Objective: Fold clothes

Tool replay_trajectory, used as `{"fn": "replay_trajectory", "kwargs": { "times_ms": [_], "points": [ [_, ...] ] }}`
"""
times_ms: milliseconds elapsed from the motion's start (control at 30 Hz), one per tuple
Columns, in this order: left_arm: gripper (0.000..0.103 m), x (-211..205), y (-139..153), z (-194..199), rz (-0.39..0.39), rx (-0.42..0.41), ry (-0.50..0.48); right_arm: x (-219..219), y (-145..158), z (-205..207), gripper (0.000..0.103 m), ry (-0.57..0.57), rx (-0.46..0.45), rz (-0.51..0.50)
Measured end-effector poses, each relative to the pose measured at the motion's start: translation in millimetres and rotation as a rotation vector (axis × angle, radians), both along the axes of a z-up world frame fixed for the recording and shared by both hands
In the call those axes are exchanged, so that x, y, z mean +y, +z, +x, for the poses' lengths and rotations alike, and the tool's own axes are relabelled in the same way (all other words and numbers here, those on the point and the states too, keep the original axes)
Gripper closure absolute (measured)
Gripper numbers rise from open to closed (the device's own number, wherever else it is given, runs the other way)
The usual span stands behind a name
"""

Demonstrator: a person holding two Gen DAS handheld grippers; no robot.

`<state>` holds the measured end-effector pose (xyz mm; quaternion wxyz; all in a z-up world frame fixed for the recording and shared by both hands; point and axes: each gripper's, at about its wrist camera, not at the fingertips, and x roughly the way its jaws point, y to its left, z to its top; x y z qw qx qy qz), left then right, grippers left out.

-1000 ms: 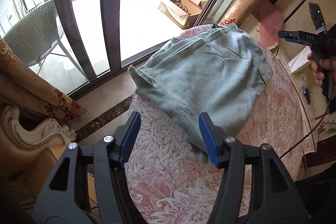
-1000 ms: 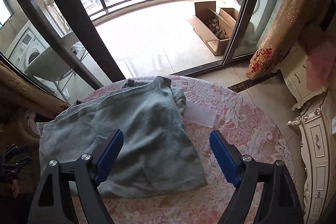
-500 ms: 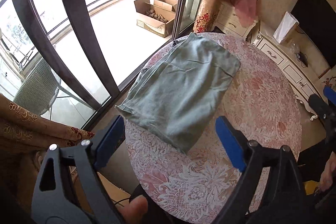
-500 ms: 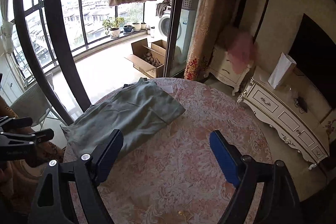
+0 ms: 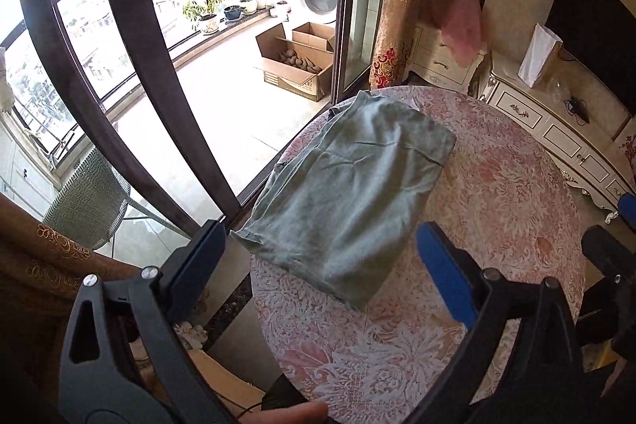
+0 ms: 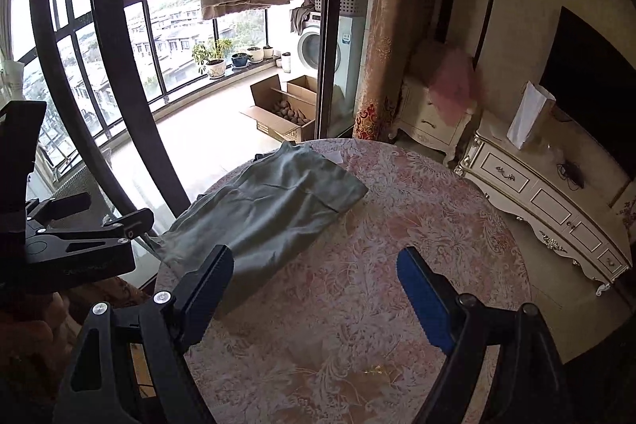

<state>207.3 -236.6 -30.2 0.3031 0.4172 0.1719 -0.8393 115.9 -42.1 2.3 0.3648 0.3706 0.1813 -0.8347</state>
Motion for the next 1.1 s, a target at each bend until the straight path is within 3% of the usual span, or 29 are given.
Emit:
{"fn": "replay_trajectory", "kwargs": {
  "times_ms": [100,267,900,1100],
  "points": [
    [0.005,-1,-1,-1,-0.001,-0.012,0.001,3,-4,-10,0.000,0.005,-0.074,-0.036],
    [0.005,-2,-4,-1,0.014,-0.023,0.000,12,2,-22,0.000,-0.061,-0.039,-0.050],
    [0.003,-3,-3,1,0.020,-0.032,0.026,-16,17,-23,0.000,-0.017,0.015,-0.050],
    [0.003,3,1,-2,-0.024,-0.017,-0.004,-17,14,-24,0.000,-0.006,0.011,-0.046]
  ]
}}
